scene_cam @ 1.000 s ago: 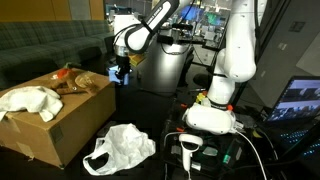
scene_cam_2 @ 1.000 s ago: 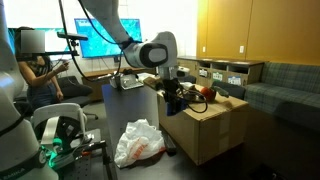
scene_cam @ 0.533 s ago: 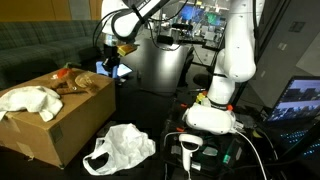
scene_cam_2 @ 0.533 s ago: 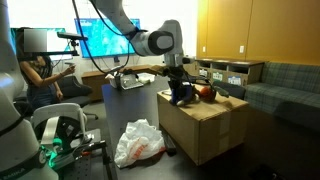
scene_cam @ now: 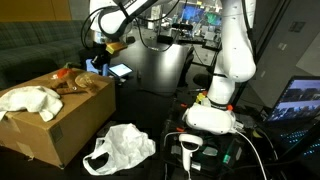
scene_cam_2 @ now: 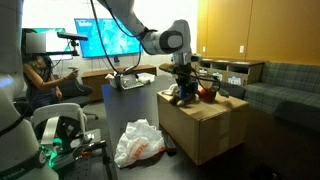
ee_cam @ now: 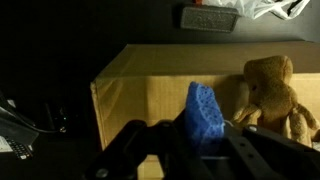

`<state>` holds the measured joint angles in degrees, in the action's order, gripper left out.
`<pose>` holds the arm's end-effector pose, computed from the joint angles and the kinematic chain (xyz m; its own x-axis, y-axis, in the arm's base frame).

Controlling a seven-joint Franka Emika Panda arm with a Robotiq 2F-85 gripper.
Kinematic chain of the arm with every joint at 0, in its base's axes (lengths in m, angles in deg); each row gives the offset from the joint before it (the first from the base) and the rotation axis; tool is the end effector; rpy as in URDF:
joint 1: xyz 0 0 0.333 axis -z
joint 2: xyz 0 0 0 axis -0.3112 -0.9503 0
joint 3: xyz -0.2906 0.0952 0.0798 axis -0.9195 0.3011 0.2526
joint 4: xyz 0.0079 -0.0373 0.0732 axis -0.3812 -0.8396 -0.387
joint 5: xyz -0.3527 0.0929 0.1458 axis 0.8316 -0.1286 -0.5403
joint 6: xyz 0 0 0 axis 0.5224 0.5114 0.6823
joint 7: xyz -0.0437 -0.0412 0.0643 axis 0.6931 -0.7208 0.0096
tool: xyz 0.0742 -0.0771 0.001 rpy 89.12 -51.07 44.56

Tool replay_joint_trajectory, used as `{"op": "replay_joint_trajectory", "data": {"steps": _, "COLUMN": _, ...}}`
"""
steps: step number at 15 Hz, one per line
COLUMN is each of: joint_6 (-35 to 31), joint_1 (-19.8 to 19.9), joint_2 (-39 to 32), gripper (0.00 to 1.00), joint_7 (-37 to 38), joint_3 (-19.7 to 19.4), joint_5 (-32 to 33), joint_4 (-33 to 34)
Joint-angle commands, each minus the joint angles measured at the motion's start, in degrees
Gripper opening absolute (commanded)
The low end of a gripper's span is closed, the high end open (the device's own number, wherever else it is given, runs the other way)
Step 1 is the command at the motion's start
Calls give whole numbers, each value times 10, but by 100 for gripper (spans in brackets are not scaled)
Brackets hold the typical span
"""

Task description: Pick up all the objects on the table and put them on the box, then pick up all the object on the box and put them on the table

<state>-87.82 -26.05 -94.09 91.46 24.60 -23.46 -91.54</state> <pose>0.6173 0.0961 0.3236 0.9936 0.0299 0.1087 0.0278 -0.9994 0.0211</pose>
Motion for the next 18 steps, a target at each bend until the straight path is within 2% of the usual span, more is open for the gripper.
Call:
{"op": "replay_joint_trajectory", "data": {"steps": 1, "joint_6": 29, "joint_1": 8, "joint_2": -51, "gripper": 3, "joint_7": -6, "joint_3": 6, "joint_5": -7, "joint_4": 72}}
{"op": "replay_joint_trajectory", "data": {"steps": 6, "joint_6": 51, "joint_1": 14, "joint_2": -98, "gripper": 3, "joint_7": -21, "joint_3": 12, "joint_5": -19, "joint_4": 120}}
{"op": "replay_joint_trajectory", "data": {"steps": 10, "joint_6": 63, "joint_1": 24, "joint_2": -118, "gripper": 3, "joint_7": -49, "joint_3": 30, "joint_5": -52, "joint_4": 138}}
{"op": "replay_joint_trajectory", "data": {"steps": 18, "joint_6": 98, "joint_1": 24, "joint_2": -128, "gripper": 3, "joint_7": -67, "joint_3": 40, "joint_5": -69, "joint_4": 145}}
